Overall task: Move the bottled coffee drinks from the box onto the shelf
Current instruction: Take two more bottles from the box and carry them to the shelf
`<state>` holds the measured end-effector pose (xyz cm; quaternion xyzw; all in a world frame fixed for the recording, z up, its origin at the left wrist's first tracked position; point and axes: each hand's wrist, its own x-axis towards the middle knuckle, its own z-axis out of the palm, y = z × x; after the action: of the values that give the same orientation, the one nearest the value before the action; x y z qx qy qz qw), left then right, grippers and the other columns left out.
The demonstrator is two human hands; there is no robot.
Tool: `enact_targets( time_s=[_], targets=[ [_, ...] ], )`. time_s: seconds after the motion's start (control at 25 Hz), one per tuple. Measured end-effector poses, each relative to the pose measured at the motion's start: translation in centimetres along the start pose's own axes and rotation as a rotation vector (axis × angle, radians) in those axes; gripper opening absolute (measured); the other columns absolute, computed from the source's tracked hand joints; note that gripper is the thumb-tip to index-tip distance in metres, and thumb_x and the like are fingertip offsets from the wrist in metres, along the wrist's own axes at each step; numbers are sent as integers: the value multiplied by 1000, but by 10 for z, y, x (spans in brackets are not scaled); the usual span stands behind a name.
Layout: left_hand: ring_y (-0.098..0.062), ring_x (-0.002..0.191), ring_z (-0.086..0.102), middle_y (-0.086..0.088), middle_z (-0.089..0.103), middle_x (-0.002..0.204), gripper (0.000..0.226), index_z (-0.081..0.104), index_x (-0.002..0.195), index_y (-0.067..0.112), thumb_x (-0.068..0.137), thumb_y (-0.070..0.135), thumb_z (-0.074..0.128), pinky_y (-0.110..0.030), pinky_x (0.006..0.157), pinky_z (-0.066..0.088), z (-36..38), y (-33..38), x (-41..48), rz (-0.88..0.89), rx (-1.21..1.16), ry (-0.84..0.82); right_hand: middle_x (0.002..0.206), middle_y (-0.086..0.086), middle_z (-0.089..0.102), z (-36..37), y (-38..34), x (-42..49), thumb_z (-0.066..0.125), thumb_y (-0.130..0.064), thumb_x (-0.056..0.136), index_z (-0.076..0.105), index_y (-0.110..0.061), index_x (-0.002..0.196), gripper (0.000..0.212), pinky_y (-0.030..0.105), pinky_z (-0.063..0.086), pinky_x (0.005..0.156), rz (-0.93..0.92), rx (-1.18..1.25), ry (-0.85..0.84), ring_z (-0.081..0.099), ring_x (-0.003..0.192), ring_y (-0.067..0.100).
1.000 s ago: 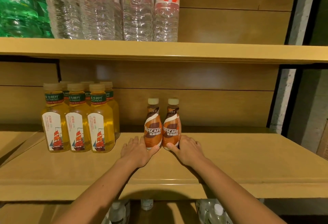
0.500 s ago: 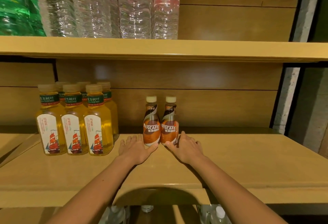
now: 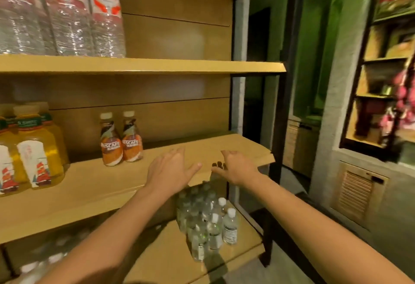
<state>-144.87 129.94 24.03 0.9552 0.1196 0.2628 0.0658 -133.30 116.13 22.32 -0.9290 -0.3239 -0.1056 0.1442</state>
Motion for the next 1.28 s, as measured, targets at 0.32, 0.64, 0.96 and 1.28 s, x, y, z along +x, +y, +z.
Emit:
enact_targets(
  time_s=[0.32, 0.64, 0.96, 1.28],
  targets=[
    [-24, 131, 42, -7, 44, 144, 75, 29, 145, 14, 88, 58, 48, -37, 103, 38, 76, 252, -9, 441, -253, -364, 145, 11, 43, -94, 225, -204, 51, -49, 90, 31, -15, 144, 67, 39, 39, 104, 527, -51, 23, 43, 130, 28],
    [-22, 125, 48, -2, 48, 141, 61, 42, 137, 25, 84, 53, 56, -42, 102, 42, 142, 555, -59, 807, -468, -598, 144, 10, 45, -202, 432, -405, 51, -45, 92, 38, -12, 140, 59, 37, 35, 105, 855, -190, 34, 44, 129, 28],
    [-28, 128, 44, -10, 41, 145, 79, 25, 146, 16, 85, 56, 55, -40, 99, 41, 192, 833, -51, 888, -444, -537, 149, 13, 37, -285, 655, -498, 49, -52, 90, 27, -7, 145, 74, 41, 34, 109, 997, -296, -22, 38, 135, 30],
    [-27, 118, 51, -12, 48, 136, 68, 44, 132, 8, 84, 56, 54, -38, 90, 44, 286, 1034, 22, 979, -407, -511, 148, 13, 38, -311, 864, -474, 51, -49, 90, 30, -7, 145, 72, 40, 36, 107, 1006, -341, -23, 40, 133, 30]
  ],
)
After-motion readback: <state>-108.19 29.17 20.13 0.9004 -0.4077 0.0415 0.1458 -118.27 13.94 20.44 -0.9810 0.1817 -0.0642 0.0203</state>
